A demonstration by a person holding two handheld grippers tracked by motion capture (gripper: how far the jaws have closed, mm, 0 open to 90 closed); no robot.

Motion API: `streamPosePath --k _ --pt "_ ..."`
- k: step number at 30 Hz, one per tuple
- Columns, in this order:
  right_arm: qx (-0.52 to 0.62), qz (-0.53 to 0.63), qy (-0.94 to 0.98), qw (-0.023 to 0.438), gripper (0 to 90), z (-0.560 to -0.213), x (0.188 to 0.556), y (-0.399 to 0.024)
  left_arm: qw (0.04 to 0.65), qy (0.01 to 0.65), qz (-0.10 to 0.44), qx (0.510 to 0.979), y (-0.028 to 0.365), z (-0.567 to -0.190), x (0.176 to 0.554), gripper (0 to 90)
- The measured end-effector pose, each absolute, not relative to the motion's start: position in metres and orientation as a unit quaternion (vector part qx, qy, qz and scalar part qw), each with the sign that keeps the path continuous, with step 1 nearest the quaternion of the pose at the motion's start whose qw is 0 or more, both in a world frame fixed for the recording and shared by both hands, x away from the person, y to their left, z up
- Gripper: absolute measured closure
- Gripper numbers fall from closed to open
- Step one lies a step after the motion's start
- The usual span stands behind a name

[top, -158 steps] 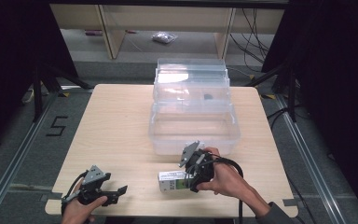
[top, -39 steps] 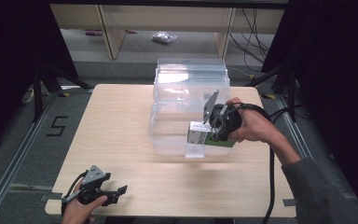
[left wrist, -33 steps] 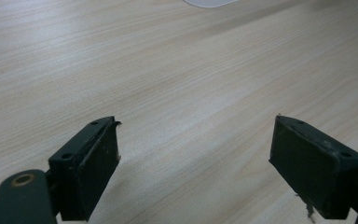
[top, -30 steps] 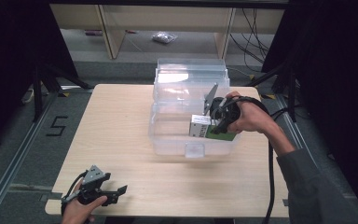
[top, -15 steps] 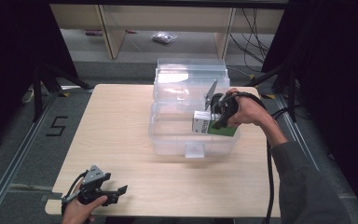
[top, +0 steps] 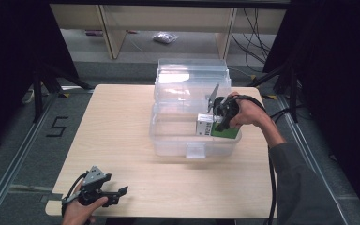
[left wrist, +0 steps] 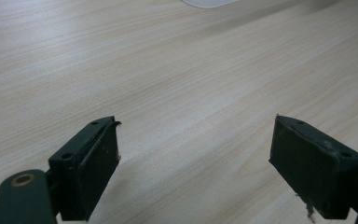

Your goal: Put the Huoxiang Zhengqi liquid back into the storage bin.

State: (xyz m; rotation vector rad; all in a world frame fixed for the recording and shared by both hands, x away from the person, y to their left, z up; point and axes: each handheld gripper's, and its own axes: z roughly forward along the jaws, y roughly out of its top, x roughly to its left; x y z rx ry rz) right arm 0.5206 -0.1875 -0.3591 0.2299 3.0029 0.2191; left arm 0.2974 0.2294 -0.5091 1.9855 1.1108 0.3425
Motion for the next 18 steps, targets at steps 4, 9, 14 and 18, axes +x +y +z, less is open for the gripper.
streamPosePath --k 4,9,14,18 --pt "0.086 0.072 0.992 0.053 64.9 -0.367 0.522 -0.186 0.406 0.442 0.136 0.788 0.23 -0.509 0.298 14.7" --pt "0.1 0.065 0.992 0.043 64.8 -0.376 0.527 -0.19 0.408 0.441 0.135 0.788 0.23 -0.51 0.298 14.7" --pt "0.102 0.061 0.992 0.038 64.7 -0.382 0.531 -0.194 0.408 0.442 0.135 0.787 0.23 -0.51 0.298 14.7" --pt "0.099 0.056 0.993 0.034 64.6 -0.384 0.531 -0.192 0.421 0.452 0.134 0.775 0.227 -0.511 0.297 14.7"
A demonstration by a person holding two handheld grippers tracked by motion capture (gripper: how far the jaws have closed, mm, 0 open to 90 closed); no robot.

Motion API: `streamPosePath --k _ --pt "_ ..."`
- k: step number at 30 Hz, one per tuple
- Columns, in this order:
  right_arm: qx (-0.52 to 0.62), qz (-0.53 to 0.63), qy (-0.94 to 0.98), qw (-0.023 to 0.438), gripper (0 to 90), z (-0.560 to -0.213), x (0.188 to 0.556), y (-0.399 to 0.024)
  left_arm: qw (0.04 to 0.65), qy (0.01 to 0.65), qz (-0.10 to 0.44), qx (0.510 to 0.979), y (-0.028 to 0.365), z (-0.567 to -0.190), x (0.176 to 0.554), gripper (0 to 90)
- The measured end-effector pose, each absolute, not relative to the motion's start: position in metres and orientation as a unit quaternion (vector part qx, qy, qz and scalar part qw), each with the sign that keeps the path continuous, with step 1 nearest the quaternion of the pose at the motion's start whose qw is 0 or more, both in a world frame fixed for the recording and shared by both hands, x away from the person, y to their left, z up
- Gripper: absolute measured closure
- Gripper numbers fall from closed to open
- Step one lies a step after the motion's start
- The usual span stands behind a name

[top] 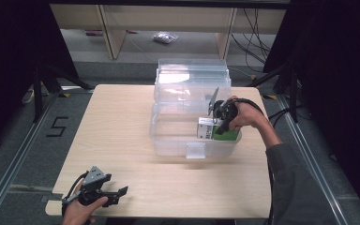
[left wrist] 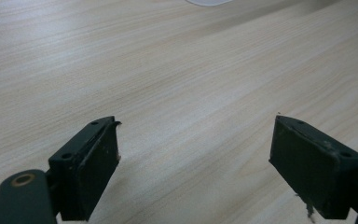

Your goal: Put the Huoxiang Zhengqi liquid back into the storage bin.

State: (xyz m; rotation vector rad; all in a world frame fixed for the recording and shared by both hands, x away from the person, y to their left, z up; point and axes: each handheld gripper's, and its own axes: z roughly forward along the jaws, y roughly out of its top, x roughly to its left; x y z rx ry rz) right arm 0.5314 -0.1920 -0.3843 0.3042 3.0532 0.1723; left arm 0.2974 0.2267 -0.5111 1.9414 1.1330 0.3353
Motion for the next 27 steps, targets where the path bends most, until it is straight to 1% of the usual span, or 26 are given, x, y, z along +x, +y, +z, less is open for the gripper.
streamPosePath --k 1,3,5,9,10,11,20,21,24,25,27 --pt "0.095 0.057 0.993 0.033 64.6 -0.387 0.532 -0.191 0.408 0.44 0.135 0.789 0.23 -0.51 0.298 14.7" --pt "0.078 0.064 0.994 0.032 64.6 -0.389 0.534 -0.191 0.409 0.442 0.135 0.787 0.229 -0.51 0.298 14.7" --pt "0.096 0.053 0.994 0.027 64.6 -0.393 0.531 -0.19 0.408 0.441 0.135 0.788 0.23 -0.51 0.298 14.7" --pt "0.093 0.051 0.994 0.024 64.6 -0.396 0.532 -0.191 0.407 0.441 0.135 0.788 0.23 -0.51 0.298 14.7" --pt "0.07 0.062 0.995 0.021 64.5 -0.4 0.535 -0.191 0.407 0.439 0.135 0.79 0.23 -0.51 0.298 14.7" --pt "0.07 0.062 0.995 0.021 64.5 -0.4 0.535 -0.191 0.407 0.439 0.135 0.79 0.23 -0.51 0.298 14.7" --pt "0.099 0.051 0.994 0.016 63.9 -0.405 0.534 -0.192 0.406 0.437 0.134 0.791 0.23 -0.509 0.298 14.7" --pt "0.097 0.045 0.994 0.016 63.8 -0.407 0.534 -0.191 0.42 0.449 0.135 0.777 0.227 -0.511 0.297 14.7" --pt "0.087 0.049 0.995 0.013 63.5 -0.408 0.535 -0.19 0.419 0.449 0.135 0.777 0.227 -0.511 0.297 14.7" --pt "0.099 0.042 0.994 0.012 63.3 -0.408 0.534 -0.189 0.407 0.439 0.134 0.79 0.23 -0.509 0.298 14.7" --pt "0.09 0.045 0.995 0.013 62.5 -0.41 0.536 -0.189 0.409 0.443 0.132 0.787 0.229 -0.51 0.298 14.7"
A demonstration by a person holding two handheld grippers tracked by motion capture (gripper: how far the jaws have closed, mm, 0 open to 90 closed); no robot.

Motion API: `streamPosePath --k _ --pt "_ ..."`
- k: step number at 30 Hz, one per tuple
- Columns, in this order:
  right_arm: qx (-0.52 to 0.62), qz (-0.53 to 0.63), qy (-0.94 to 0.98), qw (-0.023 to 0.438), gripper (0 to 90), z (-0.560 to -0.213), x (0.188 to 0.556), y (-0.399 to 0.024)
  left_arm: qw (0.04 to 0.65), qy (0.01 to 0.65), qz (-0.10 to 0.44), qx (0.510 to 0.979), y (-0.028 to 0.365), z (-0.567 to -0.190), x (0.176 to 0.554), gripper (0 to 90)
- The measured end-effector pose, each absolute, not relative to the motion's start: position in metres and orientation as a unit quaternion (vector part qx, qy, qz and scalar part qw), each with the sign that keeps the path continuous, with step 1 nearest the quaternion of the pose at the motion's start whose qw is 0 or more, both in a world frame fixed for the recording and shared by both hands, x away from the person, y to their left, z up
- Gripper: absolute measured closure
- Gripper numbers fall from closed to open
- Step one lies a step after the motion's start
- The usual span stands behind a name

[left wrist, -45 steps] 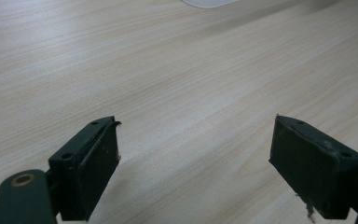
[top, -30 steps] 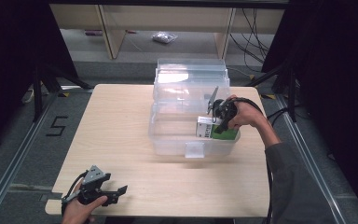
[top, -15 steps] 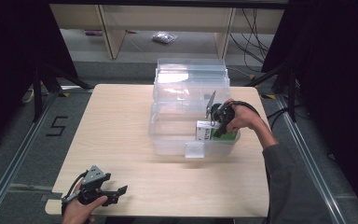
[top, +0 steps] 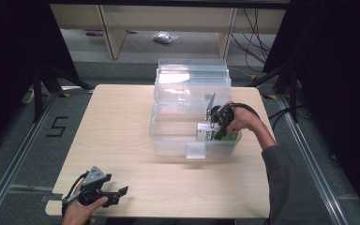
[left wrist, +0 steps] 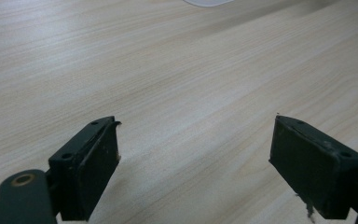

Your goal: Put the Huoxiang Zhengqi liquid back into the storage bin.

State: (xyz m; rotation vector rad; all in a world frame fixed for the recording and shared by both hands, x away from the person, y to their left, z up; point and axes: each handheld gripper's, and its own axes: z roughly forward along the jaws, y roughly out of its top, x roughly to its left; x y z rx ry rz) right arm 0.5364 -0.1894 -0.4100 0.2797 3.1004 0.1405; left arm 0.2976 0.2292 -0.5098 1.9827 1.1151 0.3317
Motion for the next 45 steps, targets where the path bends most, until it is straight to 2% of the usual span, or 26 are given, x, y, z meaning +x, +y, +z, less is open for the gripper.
streamPosePath --k 2,6,7,8,9,13,15,18,19,21,23,27,45 --pt "0.108 0.041 0.993 0.008 61.6 -0.407 0.533 -0.188 0.421 0.449 0.135 0.776 0.226 -0.511 0.297 14.7" --pt "0.096 0.075 0.993 0.008 59.5 -0.398 0.535 -0.193 0.407 0.44 0.136 0.789 0.229 -0.509 0.298 14.7" --pt "0.119 0.079 0.99 0.011 55.9 -0.391 0.531 -0.194 0.42 0.45 0.135 0.776 0.226 -0.51 0.297 14.7" --pt "0.119 0.079 0.99 0.011 55.9 -0.391 0.531 -0.194 0.42 0.45 0.135 0.776 0.226 -0.51 0.297 14.7" --pt "0.154 0.093 0.984 0.014 51.2 -0.386 0.53 -0.197 0.419 0.449 0.134 0.778 0.227 -0.51 0.298 14.7" --pt "0.159 0.111 0.981 0.023 48.8 -0.38 0.532 -0.2 0.409 0.441 0.135 0.787 0.229 -0.509 0.298 14.7" --pt "0.186 0.126 0.974 0.032 39.9 -0.374 0.529 -0.202 0.409 0.441 0.135 0.787 0.229 -0.509 0.298 14.7" --pt "0.189 0.141 0.971 0.034 39.5 -0.37 0.526 -0.203 0.413 0.446 0.134 0.783 0.228 -0.509 0.298 14.7" --pt "0.213 0.161 0.963 0.044 35.0 -0.363 0.52 -0.205 0.423 0.45 0.136 0.775 0.226 -0.51 0.297 14.7" --pt "0.206 0.171 0.962 0.055 33.2 -0.361 0.521 -0.206 0.408 0.44 0.135 0.788 0.229 -0.509 0.298 14.7" --pt "0.235 0.19 0.951 0.069 31.6 -0.354 0.515 -0.209 0.425 0.451 0.138 0.773 0.225 -0.51 0.297 14.7" --pt "0.27 0.225 0.933 0.079 29.4 -0.348 0.508 -0.214 0.424 0.451 0.139 0.773 0.226 -0.51 0.297 14.7" --pt "0.302 0.259 0.913 0.086 25.2 -0.351 0.489 -0.216 0.411 0.444 0.143 0.783 0.229 -0.509 0.297 14.7"
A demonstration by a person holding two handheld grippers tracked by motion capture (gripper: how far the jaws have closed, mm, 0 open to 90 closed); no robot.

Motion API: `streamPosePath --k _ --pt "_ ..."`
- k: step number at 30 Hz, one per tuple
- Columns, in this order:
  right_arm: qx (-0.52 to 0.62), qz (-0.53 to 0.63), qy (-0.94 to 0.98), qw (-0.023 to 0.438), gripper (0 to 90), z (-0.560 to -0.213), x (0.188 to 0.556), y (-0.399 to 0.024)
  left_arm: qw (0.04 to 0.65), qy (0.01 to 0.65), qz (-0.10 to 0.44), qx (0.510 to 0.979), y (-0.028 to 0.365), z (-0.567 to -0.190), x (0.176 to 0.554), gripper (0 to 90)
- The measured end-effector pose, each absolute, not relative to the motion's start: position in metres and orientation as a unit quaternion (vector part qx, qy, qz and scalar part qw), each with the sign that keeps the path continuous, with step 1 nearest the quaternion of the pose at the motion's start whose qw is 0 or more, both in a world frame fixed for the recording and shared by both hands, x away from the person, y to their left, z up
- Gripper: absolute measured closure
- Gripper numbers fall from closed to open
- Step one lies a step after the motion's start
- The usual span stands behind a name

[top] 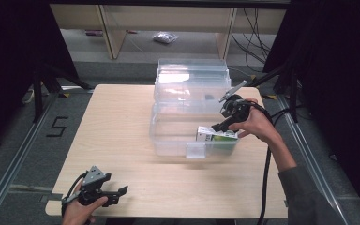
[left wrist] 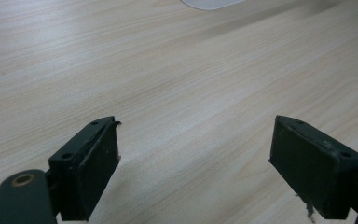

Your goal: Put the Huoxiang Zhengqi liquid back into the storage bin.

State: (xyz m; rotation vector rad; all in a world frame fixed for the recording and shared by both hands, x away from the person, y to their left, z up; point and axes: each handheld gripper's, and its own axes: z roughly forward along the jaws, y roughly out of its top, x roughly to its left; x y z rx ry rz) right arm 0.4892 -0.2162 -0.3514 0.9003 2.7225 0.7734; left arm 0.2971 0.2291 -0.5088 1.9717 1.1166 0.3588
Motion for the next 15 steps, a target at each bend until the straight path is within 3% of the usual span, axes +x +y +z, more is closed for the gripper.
streamPosePath --k 15 --pt "0.314 0.291 0.898 0.096 24.0 -0.356 0.474 -0.219 0.411 0.444 0.143 0.783 0.229 -0.509 0.297 14.7"
